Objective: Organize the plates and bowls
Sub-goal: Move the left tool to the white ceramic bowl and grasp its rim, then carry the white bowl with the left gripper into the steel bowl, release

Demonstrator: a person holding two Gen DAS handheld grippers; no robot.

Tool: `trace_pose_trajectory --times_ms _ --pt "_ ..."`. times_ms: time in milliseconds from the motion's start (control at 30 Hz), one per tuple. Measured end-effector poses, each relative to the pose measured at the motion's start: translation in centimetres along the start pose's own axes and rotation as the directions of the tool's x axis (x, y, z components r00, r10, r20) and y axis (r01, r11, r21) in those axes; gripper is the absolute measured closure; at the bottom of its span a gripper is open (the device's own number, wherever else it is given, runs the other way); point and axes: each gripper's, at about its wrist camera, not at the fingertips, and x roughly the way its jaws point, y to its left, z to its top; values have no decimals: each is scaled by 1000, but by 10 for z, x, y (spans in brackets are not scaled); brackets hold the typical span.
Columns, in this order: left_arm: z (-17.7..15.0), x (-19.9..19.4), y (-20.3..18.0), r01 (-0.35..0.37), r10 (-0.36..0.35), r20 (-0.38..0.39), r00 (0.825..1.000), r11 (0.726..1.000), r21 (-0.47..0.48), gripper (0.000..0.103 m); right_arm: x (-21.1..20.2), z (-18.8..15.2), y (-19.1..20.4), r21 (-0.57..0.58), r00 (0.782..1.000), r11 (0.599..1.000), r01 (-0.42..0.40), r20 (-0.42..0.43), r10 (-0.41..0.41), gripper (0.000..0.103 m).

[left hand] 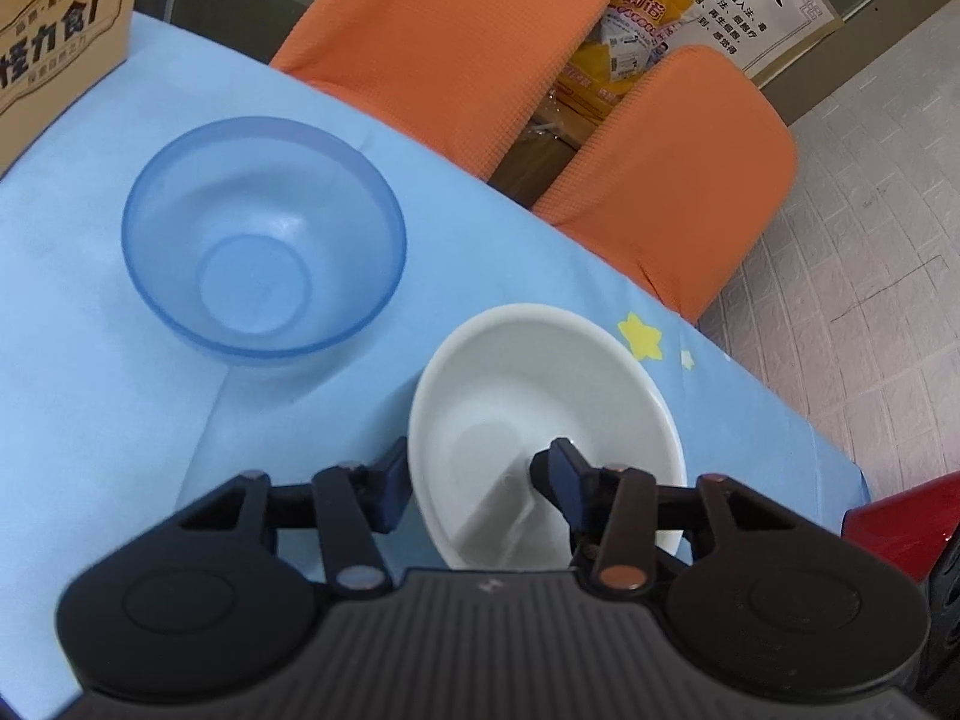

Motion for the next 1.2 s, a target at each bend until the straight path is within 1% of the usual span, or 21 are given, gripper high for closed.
trace_pose_trajectory --times_ms 67,167,333,500,600,733,867,967,1067,1200 --pt "-2 -7 0 17 -17 -7 1000 1000 3 56 -11 0 4 -2 1000 1000 -2 10 2 51" --pt "-13 -27 -4 33 -33 3 999 999 27 56 -30 -2 13 -24 1000 1000 15 23 -14 51" --pt "-40 -65 -16 77 -77 12 997 995 61 56 -72 -14 24 -39 997 997 61 50 -59 49" --pt "-81 -104 -29 122 -124 16 992 986 115 56 -121 -39 36 -44 990 992 119 79 -115 48" --pt "-114 -122 -35 141 -144 9 989 978 154 56 -149 -62 45 -30 985 989 148 91 -145 48" --pt "-157 -136 -37 166 -165 -23 986 968 188 56 -176 -98 56 -14 979 982 187 86 -185 49" --pt "-199 -144 -36 174 -164 -60 985 957 231 56 -192 -133 62 20 976 978 206 75 -207 49" --pt "-219 -144 -31 179 -162 -90 983 955 236 56 -195 -154 62 43 975 977 209 63 -212 49" --pt "-230 -141 -29 172 -150 -105 983 954 245 56 -194 -165 61 72 979 979 192 50 -196 49" --pt "-232 -138 -25 159 -135 -110 985 956 247 56 -189 -173 62 93 984 981 168 48 -173 49"
